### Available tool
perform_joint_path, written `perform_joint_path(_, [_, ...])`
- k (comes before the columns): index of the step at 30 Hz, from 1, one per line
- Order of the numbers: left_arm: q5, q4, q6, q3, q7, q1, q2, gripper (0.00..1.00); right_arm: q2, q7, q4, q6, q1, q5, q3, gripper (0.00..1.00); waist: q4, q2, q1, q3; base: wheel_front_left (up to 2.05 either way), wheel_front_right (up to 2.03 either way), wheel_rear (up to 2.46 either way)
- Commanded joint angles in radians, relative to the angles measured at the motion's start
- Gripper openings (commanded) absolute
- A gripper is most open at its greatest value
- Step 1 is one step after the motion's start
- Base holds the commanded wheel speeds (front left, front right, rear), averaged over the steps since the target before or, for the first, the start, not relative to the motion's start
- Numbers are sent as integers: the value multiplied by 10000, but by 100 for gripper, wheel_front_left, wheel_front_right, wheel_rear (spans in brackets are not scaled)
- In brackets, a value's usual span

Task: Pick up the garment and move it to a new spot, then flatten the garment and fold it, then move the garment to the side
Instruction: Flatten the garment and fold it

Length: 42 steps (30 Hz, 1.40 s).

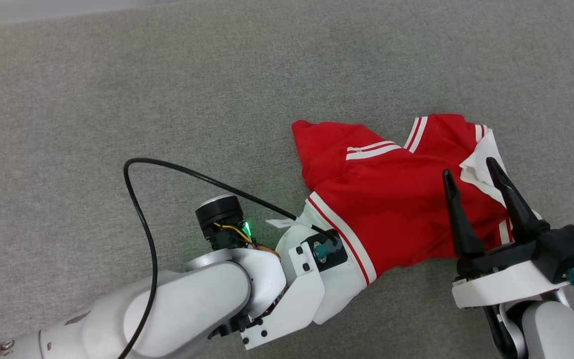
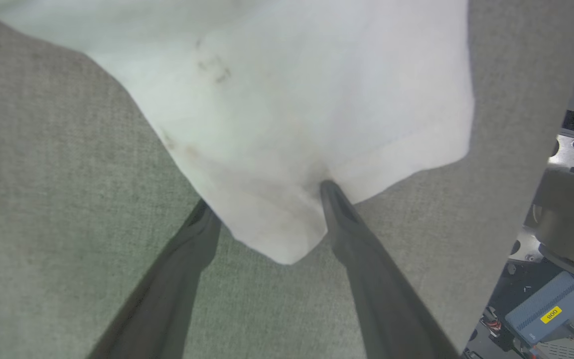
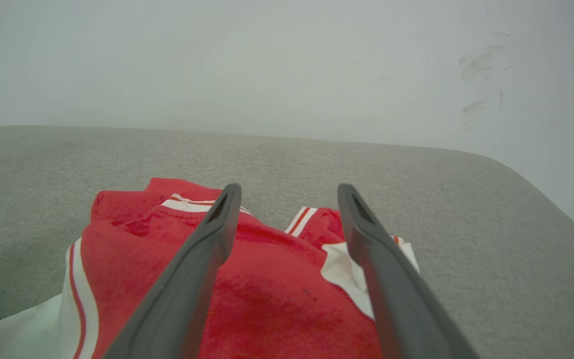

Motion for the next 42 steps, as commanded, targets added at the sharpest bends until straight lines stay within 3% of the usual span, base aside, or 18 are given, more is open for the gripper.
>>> perform_joint_path(1, [66,228,-7,-318,92,619,131,0,81,-63,55,-7,-128,-33,21,100,-12,0,0,33,0,0,0])
perform_joint_path(7, [-569,128,11,-153,-1417,-470,370,0,137,-82,183,-7,43,-104,-170,100,274,0,0,-293,0,0,0])
perform_joint_path(12, [-1777,814,8,4,-2593,-1261,1125,0,183,-80,143,-7,351,-126,-364,100,546,0,0,-665,0,0,0])
perform_joint_path(21, [-3053,2697,71,622,-3029,-1061,2618,0,109,-86,21,-7,511,-100,-488,100,664,0,0,-839,0,0,0])
perform_joint_path(26, [-3329,3673,276,683,-3049,-707,3005,0,71,-87,7,-7,606,-129,-575,100,625,0,0,-792,0,0,0])
perform_joint_path(30, [-3522,4182,396,792,-3278,-476,2978,0,52,-87,58,-7,662,-139,-607,100,646,0,0,-833,0,0,0])
perform_joint_path(31, [-3538,4238,411,855,-3470,-443,2932,18,43,-86,80,-7,655,-144,-601,100,658,0,0,-877,0,0,0])
perform_joint_path(32, [-3529,4253,448,941,-3735,-435,2835,100,23,-80,91,-7,648,-153,-600,100,689,0,0,-939,0,0,0])
perform_joint_path(38, [-2989,4030,821,1398,-6088,-319,2586,100,-354,30,-86,-7,393,-271,-685,100,829,0,0,-1540,0,0,0])
perform_joint_path(42, [-2720,3653,1629,1960,-8045,32,2542,100,-967,296,-413,-7,48,-306,-692,100,910,0,0,-1892,0,0,0])
